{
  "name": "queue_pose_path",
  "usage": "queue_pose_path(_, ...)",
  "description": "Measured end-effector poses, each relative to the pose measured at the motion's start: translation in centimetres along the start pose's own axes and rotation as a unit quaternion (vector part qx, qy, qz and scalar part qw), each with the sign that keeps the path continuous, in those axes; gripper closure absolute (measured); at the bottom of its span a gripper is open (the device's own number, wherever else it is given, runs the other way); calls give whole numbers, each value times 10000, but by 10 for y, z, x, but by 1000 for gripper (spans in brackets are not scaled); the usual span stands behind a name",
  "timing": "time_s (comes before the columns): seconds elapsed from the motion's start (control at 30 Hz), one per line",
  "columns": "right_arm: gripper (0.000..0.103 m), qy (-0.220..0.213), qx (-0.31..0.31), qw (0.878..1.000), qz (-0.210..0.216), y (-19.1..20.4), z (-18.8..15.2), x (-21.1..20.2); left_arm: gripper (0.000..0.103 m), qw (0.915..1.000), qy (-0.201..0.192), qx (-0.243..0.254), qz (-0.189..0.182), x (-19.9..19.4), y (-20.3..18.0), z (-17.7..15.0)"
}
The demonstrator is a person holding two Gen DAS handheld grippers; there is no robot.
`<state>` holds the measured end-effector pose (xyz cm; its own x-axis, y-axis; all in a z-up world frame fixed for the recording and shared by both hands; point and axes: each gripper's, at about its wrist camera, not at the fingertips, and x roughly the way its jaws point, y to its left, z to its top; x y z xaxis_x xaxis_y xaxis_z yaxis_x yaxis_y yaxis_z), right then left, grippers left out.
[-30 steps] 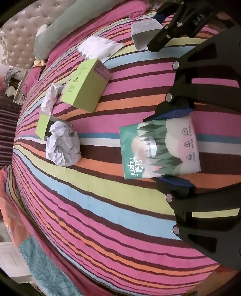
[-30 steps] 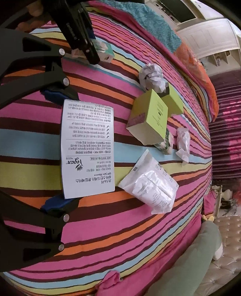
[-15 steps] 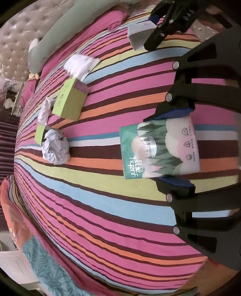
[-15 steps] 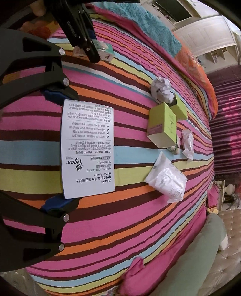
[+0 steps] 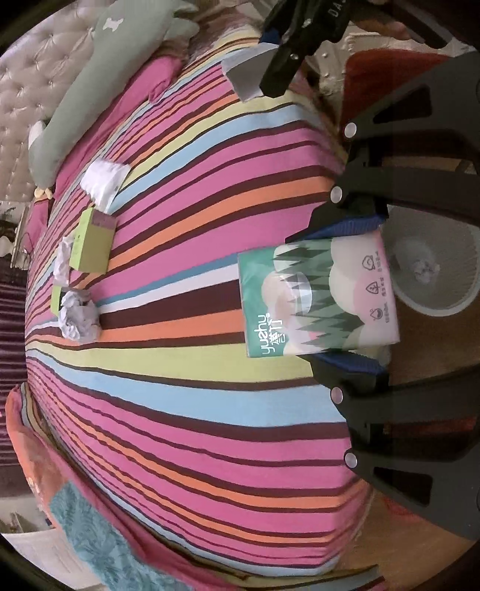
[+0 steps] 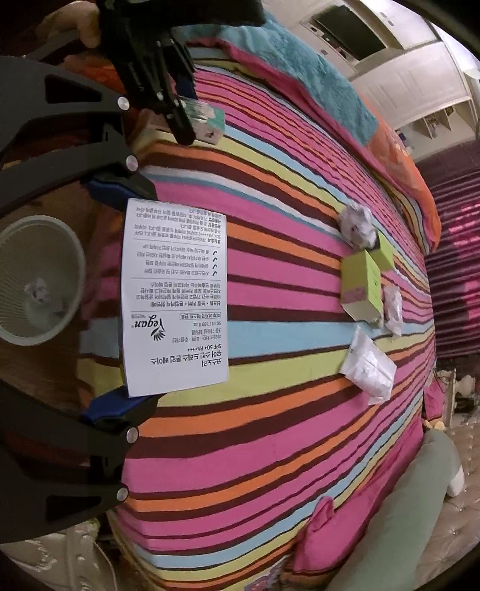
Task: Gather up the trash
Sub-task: 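Carry the tissue pack and leaflet down over the white mesh wastebasket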
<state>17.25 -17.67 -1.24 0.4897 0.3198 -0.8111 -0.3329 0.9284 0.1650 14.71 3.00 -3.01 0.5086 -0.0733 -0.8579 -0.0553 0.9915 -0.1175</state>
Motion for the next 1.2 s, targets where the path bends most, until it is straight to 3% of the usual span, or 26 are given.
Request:
queue_pose_path(0.27, 27, 456, 169, 9985, 241, 8, -49, -9, 52, 9989, 218, 385, -171, -20, -7, -46)
queue_pose_path(0.57, 27, 1349, 959, 9852, 444, -5, -98, 13, 52, 9937, 956, 472, -354, 6, -13, -93)
queue_pose_path(0.67, 27, 1599, 888, 9828, 259, -1, -111, 23, 52, 9893, 1284, 418, -544, 19, -15, -108)
queue_pose_path(0.77, 27, 1905, 930, 9767, 339, 4, -121, 36, 52, 9853, 1566, 451, -513, 32, -17, -119)
queue_pose_path(0.93, 27, 2455, 1193, 9609, 459, 0, -131, 61, 52, 9701, 2254, 629, -639, 59, -26, -132)
queue_pose_path(1.2, 27, 3073, 1756, 9334, 592, -12, -148, 93, 52, 9489, 2967, 869, -635, 91, -41, -145)
